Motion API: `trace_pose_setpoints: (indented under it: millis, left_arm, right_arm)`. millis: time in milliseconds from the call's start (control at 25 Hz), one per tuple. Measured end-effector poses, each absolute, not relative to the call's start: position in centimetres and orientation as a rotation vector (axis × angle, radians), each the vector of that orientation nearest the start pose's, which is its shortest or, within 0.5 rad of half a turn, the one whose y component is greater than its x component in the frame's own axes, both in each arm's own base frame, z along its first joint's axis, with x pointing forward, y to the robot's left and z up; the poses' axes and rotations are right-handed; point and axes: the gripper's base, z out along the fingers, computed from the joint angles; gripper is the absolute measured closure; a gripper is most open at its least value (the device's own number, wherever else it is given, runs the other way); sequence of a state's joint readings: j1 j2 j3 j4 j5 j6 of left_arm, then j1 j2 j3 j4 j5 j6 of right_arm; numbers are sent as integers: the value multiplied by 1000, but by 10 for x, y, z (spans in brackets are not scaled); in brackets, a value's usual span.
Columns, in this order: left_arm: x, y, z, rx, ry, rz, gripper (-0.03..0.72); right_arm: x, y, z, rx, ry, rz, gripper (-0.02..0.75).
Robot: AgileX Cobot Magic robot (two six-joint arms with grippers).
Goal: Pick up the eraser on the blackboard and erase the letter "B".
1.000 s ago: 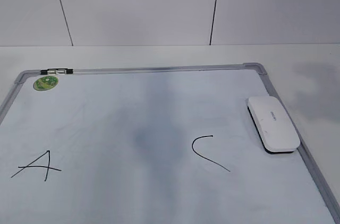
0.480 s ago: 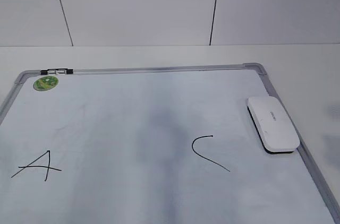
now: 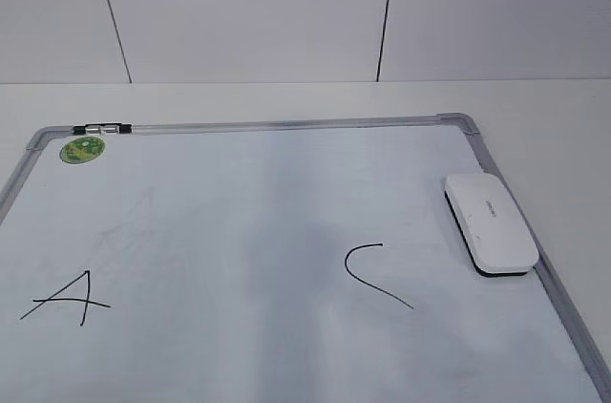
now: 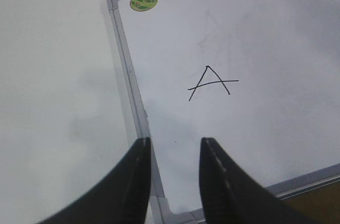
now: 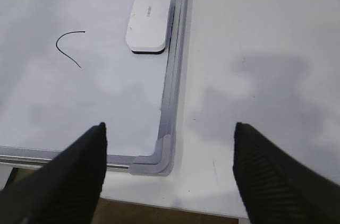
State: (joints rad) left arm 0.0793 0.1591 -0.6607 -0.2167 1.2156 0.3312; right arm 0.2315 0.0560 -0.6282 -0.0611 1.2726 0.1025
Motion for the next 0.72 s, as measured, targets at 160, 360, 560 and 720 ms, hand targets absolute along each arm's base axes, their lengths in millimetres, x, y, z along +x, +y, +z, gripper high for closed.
trace_pose_setpoints:
  millis: [160,360,560,720]
  left_arm:
    - [-13,-19,294,308,2120,-21,449]
    - [-15,-20,282,306,2096,-20,449]
    - [-11,-20,281,291,2068,-26,449]
    - [-10,-19,282,284,2059,-27,450]
  right_arm:
    - [-22,-11,279,-151,2178,103,183]
    - [-20,-10,270,-195,2199,78,183]
    - [-18,-12,270,-206,2180,38,183]
    - [-13,-12,270,-206,2141,22,183]
